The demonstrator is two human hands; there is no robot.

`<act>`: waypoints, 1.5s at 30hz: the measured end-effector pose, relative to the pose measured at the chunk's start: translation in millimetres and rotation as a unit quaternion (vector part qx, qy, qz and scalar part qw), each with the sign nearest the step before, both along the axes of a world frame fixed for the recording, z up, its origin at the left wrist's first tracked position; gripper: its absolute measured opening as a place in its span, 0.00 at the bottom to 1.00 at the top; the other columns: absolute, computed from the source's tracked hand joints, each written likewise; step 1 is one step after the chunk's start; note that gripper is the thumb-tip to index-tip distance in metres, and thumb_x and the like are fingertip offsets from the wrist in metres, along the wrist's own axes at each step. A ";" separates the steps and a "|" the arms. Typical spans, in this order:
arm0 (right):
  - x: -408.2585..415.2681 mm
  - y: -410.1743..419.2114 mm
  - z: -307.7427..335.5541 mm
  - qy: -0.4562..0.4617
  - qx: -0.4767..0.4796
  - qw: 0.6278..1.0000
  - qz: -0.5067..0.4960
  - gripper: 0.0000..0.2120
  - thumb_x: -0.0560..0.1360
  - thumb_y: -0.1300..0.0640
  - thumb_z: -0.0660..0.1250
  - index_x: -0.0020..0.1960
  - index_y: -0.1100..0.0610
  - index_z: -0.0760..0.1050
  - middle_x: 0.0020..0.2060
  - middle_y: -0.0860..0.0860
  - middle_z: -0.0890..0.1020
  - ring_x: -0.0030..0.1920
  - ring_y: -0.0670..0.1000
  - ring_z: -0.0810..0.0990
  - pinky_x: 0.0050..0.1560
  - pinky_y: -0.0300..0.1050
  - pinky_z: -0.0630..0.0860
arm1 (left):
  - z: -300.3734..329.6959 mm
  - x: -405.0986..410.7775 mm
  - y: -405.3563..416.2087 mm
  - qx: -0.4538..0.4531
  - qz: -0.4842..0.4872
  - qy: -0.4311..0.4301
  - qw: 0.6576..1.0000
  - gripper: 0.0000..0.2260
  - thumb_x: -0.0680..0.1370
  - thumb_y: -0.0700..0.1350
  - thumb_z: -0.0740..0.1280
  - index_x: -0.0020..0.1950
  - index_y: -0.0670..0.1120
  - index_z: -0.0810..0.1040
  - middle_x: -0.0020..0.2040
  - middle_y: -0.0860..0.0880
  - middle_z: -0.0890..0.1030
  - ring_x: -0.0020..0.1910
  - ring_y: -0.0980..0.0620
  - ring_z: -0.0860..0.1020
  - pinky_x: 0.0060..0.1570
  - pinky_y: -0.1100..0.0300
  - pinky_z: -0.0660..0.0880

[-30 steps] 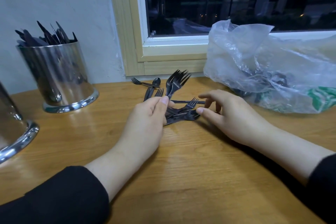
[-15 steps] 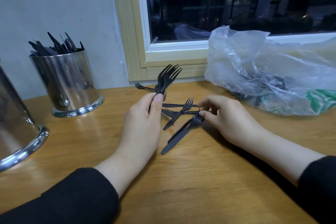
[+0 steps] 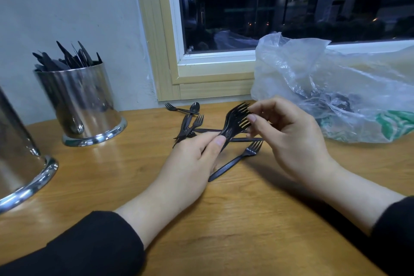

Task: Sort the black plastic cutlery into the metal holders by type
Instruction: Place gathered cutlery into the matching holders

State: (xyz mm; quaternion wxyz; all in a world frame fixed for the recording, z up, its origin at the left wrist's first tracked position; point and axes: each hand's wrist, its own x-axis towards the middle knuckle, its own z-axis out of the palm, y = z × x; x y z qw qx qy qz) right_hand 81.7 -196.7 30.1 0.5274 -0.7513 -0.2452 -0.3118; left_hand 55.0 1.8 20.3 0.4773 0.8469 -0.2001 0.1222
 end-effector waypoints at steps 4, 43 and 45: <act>8.2 -7.5 -3.1 0.051 -0.042 0.995 -0.072 0.05 0.77 0.50 0.72 0.52 0.45 0.78 0.40 0.46 0.81 0.40 0.45 0.80 0.44 0.39 0.76 | -1.8 8.2 0.6 -0.083 0.029 0.033 0.996 0.12 0.84 0.51 0.62 0.45 0.49 0.81 0.27 0.59 0.72 0.23 0.61 0.68 0.27 0.68 0.64; 9.4 -10.5 -4.3 0.043 0.048 0.997 -0.053 0.04 0.77 0.51 0.72 0.44 0.49 0.79 0.38 0.47 0.83 0.41 0.51 0.82 0.47 0.46 0.78 | -4.2 6.5 3.4 0.003 0.058 0.009 0.998 0.11 0.83 0.50 0.66 0.44 0.46 0.79 0.28 0.59 0.72 0.29 0.60 0.68 0.34 0.63 0.66; 20.8 -13.0 -8.6 0.056 0.002 0.993 -0.106 0.05 0.79 0.49 0.69 0.45 0.47 0.78 0.39 0.45 0.82 0.42 0.49 0.81 0.47 0.42 0.75 | -4.2 12.9 12.7 -0.072 0.108 0.019 0.991 0.12 0.83 0.53 0.64 0.47 0.47 0.80 0.29 0.59 0.72 0.29 0.55 0.69 0.36 0.55 0.68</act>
